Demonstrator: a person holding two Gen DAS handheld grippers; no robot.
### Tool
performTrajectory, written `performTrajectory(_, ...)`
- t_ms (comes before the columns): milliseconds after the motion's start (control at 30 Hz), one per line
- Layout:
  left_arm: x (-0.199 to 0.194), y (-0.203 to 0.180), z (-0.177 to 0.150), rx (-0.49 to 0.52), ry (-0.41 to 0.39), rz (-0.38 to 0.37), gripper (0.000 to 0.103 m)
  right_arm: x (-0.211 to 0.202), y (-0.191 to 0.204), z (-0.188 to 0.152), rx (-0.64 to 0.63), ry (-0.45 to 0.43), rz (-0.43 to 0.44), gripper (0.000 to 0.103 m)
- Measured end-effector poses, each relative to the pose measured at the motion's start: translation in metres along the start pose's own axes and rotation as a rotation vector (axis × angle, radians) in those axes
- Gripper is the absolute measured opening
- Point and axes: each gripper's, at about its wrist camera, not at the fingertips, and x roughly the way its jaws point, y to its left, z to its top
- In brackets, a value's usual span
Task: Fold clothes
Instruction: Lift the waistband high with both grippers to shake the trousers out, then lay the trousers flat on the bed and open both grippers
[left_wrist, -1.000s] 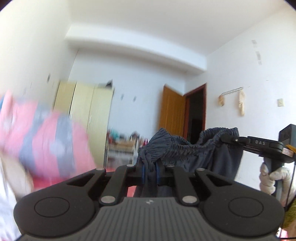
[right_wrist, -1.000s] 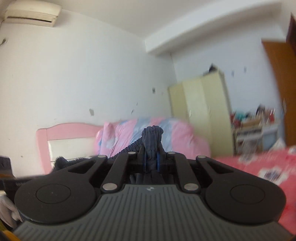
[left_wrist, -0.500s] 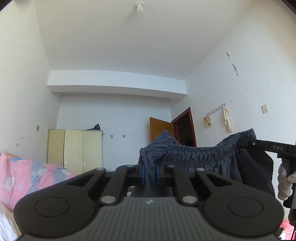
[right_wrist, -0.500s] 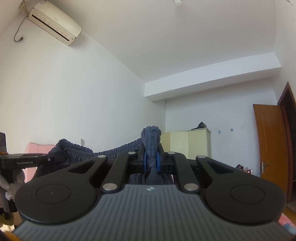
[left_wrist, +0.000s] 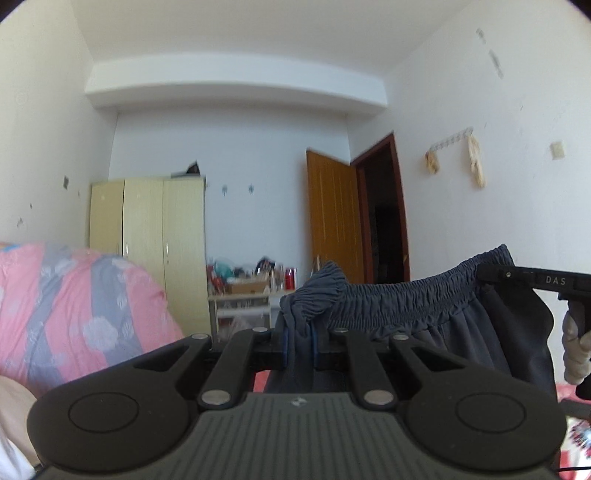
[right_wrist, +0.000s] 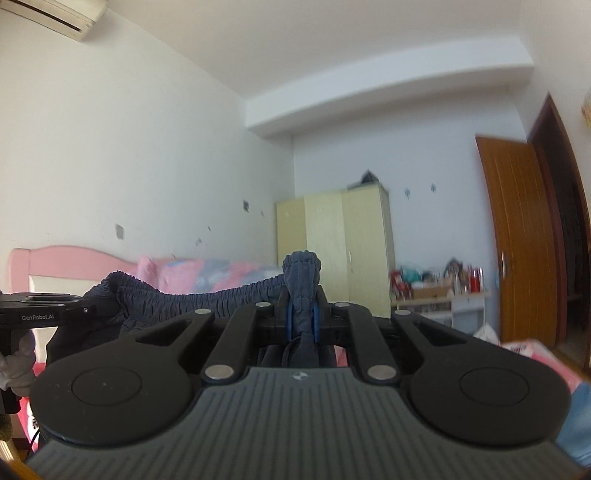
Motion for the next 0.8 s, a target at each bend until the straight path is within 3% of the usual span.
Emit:
performTrajectory(167, 0.113, 0.039, -0.06, 0.004, 0.152, 0.016, 0.012, 0.116, -0.058, -0.074, 0.066, 0.137, -0.04, 0.008)
performTrajectory(367, 0.236, 0.091, -0.184, -0.026, 0.417, 0.027, 0.012, 0.255, -0.097, -0.214, 0.135, 0.418, -0.082, 0.008)
performTrajectory(467, 0.279, 0.11, -0.251, -0.071, 0.574, 0.014, 0.012, 0.288, -0.106, -0.294, 0.201, 0.597, -0.097, 0.008)
performTrajectory(567, 0.304, 0.125, -0.299, -0.124, 0.711, 0.011, 0.02, 0.301, -0.106, -0.341, 0.315, 0.744, -0.101, 0.011)
performTrajectory(667, 0.312, 0.141, -0.301, -0.177, 0.735, -0.002, 0.038, 0.293, -0.114, -0.347, 0.443, 0.749, -0.082, 0.016)
performTrajectory(733, 0.312, 0.15, -0.289, -0.221, 0.732, -0.026, 0.04, 0.295, -0.123, -0.336, 0.53, 0.765, -0.087, 0.029)
performTrajectory(767, 0.31, 0.152, -0.28, -0.233, 0.725, -0.029, 0.043, 0.295, -0.127, -0.33, 0.567, 0.773, -0.091, 0.044)
performTrajectory(800, 0.306, 0.151, -0.265, -0.236, 0.715, -0.017, 0.046, 0.293, -0.13, -0.325, 0.576, 0.781, -0.109, 0.05)
